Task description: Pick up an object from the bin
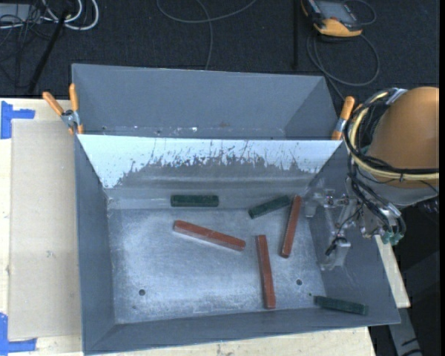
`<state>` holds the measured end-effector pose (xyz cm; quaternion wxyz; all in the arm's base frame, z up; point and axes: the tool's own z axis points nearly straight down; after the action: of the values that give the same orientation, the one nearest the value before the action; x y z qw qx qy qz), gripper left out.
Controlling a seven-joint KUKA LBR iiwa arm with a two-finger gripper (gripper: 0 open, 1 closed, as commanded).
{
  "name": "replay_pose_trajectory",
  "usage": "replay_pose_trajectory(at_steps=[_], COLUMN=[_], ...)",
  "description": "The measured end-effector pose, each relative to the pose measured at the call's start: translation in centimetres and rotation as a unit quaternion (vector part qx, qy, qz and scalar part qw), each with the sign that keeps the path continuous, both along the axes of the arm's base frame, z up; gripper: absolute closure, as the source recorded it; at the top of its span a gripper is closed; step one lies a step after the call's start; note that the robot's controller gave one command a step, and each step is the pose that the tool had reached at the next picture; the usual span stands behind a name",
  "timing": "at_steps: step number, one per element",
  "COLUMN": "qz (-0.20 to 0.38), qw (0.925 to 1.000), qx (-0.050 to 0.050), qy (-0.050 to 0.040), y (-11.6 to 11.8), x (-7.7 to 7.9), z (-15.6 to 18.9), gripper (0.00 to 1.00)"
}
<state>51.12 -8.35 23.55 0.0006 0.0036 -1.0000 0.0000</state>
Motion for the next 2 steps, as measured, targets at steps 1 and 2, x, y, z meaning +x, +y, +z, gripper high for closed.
replay_pose_trajectory(at_steps=[1,2], qz=[0.238,0.310], qw=[0.9713,0.9508], qx=[0.002,0.001], qy=[0.0020,-0.0018], y=[8.1,9.2], x=[2.6,11.3], z=[-12.1,-16.3], gripper=[0.00,0.00])
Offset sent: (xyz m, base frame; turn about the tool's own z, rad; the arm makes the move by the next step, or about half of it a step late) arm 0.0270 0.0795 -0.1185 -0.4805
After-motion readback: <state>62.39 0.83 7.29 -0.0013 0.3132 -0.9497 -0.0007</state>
